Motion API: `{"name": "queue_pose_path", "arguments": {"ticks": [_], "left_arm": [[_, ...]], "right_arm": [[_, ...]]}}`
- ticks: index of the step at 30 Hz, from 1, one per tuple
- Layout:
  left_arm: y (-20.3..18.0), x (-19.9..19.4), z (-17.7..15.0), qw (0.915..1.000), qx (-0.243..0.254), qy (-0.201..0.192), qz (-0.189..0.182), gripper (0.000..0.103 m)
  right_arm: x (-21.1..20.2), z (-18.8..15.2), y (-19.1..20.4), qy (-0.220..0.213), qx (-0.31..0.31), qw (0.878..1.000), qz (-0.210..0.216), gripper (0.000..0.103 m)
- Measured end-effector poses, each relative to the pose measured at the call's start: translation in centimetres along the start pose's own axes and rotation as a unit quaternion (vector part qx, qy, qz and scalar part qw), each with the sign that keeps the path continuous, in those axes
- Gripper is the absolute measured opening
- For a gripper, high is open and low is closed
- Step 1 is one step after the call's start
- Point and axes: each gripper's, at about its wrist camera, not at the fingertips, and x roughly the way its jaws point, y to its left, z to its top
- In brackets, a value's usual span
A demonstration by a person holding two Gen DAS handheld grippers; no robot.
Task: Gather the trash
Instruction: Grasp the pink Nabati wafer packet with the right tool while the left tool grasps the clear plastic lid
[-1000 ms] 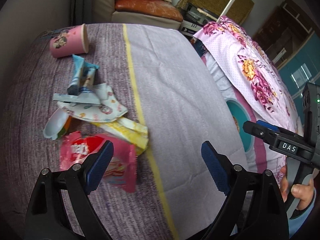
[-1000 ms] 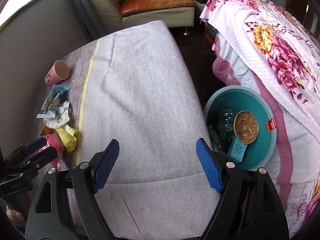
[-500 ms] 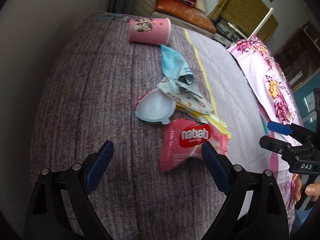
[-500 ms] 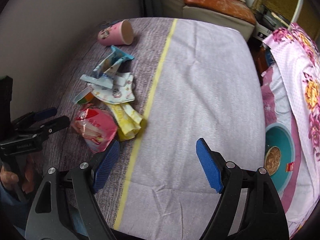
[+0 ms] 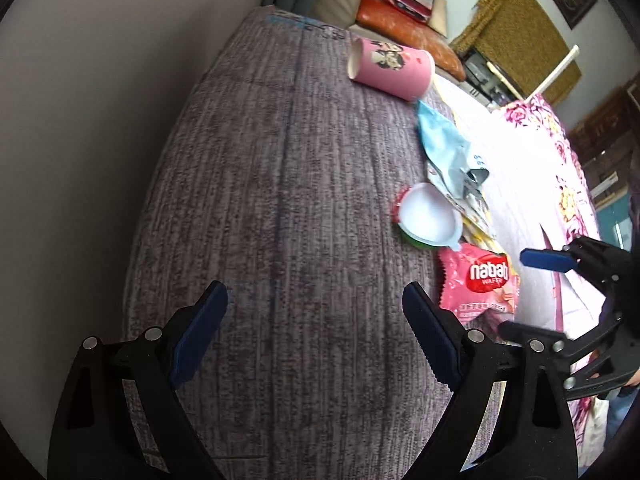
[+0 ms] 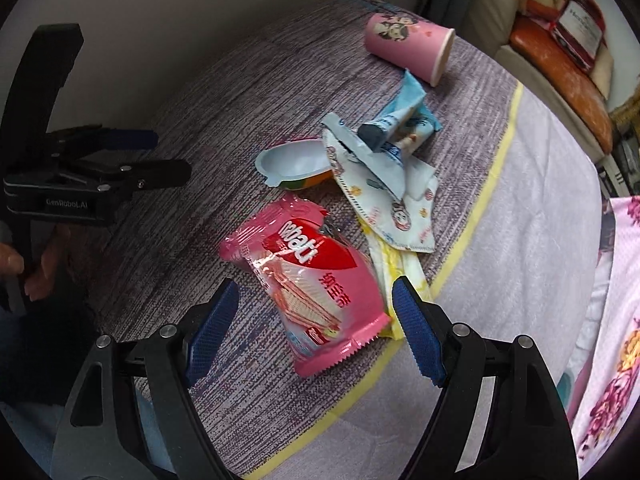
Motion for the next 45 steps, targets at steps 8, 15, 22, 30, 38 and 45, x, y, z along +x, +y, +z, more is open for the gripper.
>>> {"name": "queue_pose_path", "arguments": {"ticks": [8,15,22,30,38,45], "left_arm": [[-0.5,0.4,0.3,0.9999,0.013,0.004,-0.009,0.090],[-3.1,1.3,0.8,0.9991,0.034,0.006,-0.023,0.090],[-6.7,3.1,2.1,0.9968,0.075,0.013,-0.022,0.090],[-8.9,6.3,3.9,0.9942,0.103,0.028,-0.012,0.090],[-10.1,6.6,4.0,0.9925,0.122,0.009,0.009,0.053],[-10.3,4.4,2.1,0.9929,0.119,0.005,0.002,0.053]], "right_arm": [[1.7,-0.8,1.0,0.015,0.011,0.999,0.030,0.036],[-1.2,-3.7,-1.2,-0.013,0.076,0.996,0.046,0.024],[-3.4,-6.2,-5.8,-0.049,0.174,0.983,0.041,0.024],[-4.6,-8.5,-10.6,-0.078,0.251,0.964,0.034,0.024],[-4.6,-9.6,-13.0,-0.087,0.287,0.953,0.035,0.025],[-4.9,-10.9,-14.0,-0.102,0.302,0.947,0.032,0.025]]}}
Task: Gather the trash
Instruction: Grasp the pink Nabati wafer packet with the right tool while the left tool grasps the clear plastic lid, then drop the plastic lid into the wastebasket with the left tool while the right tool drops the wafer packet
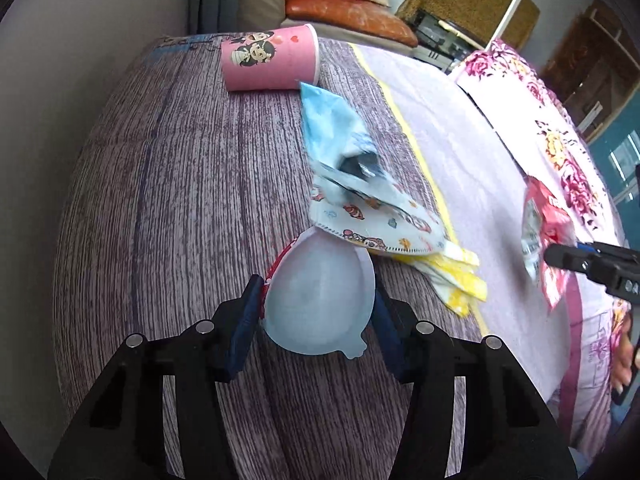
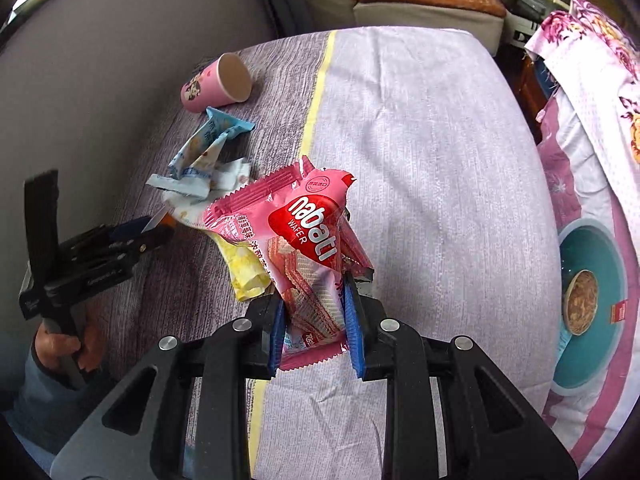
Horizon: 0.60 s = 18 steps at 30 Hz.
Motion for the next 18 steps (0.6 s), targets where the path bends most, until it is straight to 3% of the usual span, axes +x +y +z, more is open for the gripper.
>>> {"name": "queue_pose_path", "arguments": {"ticks": [9,18], "left_arm": [[-2.5,-1.5,-3.0,0.9995,0.010,0.027,-0.016,0.054],[-7.8,-0.9,-2.9,0.9970,0.052,0.032,-0.048,0.054]], "right_arm": [[-0.9,-1.1,-1.5,-0.017,0.009,1.000,0.007,0.025],[-2.4,-2.7,-4.3,-0.035,0.038,0.999,0.014,0.025]]}}
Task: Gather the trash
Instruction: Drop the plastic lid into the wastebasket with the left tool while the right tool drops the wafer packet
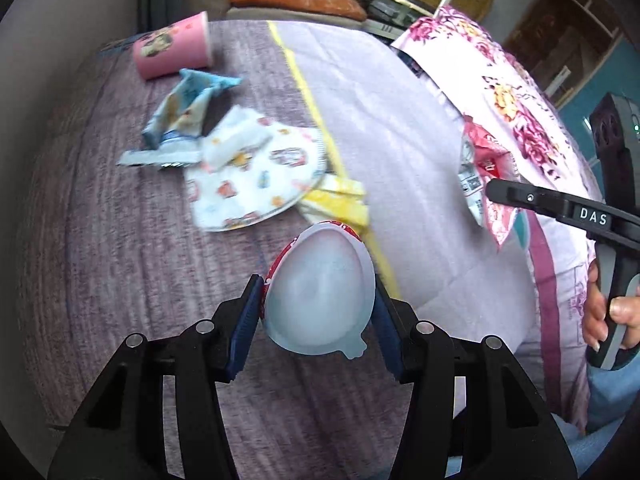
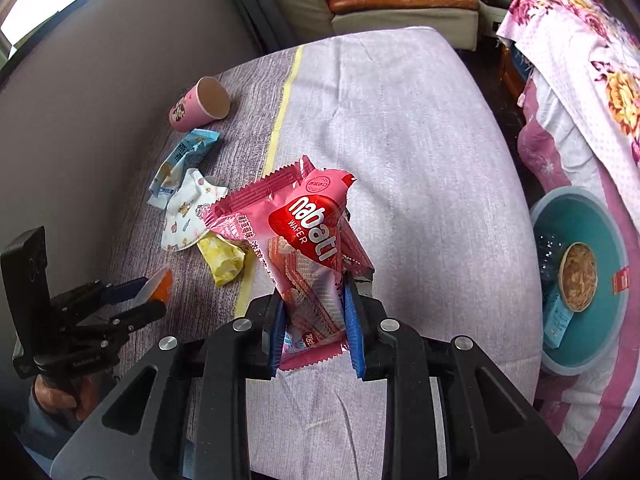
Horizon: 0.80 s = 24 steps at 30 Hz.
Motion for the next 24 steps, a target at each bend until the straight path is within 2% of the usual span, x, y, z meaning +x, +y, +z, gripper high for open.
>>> {"name": "queue_pose_path", "arguments": {"ticks": [14,24], "left_arm": [[-9.0,2.7,4.0,0.9975,0.070,-0.004,-0.002,0.054],[-17.7,5.6,7.1,0.9908,0.133,0.002,-0.023,0.054]], "right_arm": [[-3.8,-0.7,-7.6,-0.052,0.069,0.996,-0.026,0.025],[-7.9,-1.6,-15.1,-0.100,0.130,0.984,-0.068,0.025]]}}
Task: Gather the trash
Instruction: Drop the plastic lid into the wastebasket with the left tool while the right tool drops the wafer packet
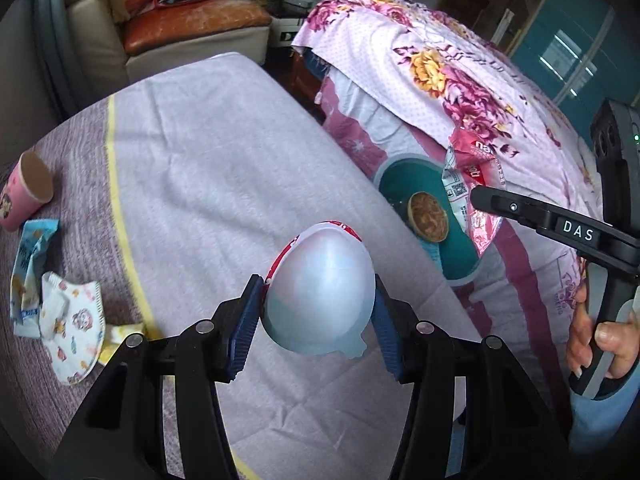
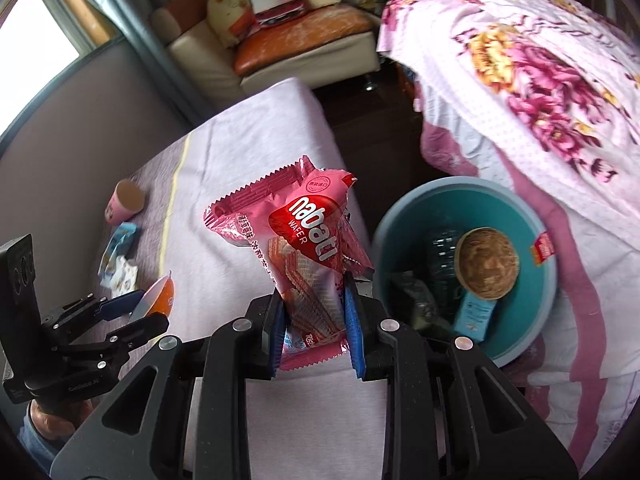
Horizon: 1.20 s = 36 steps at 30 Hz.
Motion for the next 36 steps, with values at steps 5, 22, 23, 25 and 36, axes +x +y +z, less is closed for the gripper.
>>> {"name": "queue_pose_path", "arguments": {"ticks": [5,22,23,25,36], "left_arm": [[-4.5,2.7,2.6,0.9993,0.027,0.011,-0.021,0.054],[-11.8,9.8,5.2,0.9954,0.067,0.061,-0.029,0.054],[-12.1,10.1,5.3,0.9952,0.069,0.063,-0.029,0.054],[-12.4,10.4,5.4,0.9949,0.071,0.065,-0.029,0.055],[-12.9,11.6,6.0,0.9951,0.065,0.066,-0.034,0.077]], "right_arm": [[-1.7,0.2,-5.0,-0.021,0.045,0.998,-0.032,0.025],[-0.6,-0.2,-13.7,-0.007,0.104,0.993,-0.051,0.025],[-0.4,-0.2,-13.9,-0.006,0.104,0.993,-0.052,0.025],[-0.3,-0.2,-13.9,-0.003,0.106,0.993,-0.052,0.025],[0.3,0.0,-14.4,0.003,0.110,0.992,-0.059,0.025]]}}
